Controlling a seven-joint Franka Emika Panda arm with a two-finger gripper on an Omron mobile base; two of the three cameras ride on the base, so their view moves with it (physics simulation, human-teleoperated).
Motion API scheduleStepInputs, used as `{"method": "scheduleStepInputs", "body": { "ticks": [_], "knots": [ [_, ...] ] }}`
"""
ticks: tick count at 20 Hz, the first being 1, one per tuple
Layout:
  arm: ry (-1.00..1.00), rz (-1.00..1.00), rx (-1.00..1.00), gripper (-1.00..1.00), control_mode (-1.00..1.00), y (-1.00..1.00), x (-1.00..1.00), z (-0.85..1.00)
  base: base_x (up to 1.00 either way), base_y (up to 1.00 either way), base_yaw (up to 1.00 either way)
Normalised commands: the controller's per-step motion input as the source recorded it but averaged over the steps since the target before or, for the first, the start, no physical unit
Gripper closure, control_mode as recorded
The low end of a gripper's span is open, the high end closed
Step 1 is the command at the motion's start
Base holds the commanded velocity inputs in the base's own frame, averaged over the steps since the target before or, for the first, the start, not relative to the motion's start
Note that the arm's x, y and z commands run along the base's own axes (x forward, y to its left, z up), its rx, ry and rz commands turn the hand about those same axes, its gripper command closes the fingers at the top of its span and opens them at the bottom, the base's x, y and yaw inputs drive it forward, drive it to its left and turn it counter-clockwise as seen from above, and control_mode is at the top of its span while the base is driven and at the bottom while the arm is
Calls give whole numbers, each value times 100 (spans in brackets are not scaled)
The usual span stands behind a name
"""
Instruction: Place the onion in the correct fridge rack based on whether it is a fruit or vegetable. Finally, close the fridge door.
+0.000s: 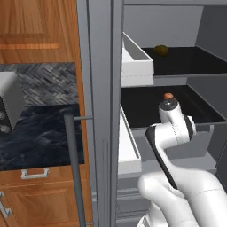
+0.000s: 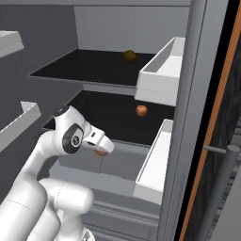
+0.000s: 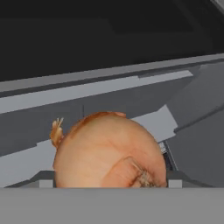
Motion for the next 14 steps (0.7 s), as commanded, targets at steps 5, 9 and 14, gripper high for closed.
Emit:
{"method": "scheduleStepInputs", "body": {
  "ticks": [5, 9, 14],
  "knots": [
    [-26, 17, 2, 100, -100, -26, 14, 88, 0, 0, 0],
    [-25, 16, 0, 100, -100, -9, 0, 94, 0, 0, 0],
    [-21, 19, 2, 100, -100, -2, 1, 91, 0, 0, 0]
  ]
}}
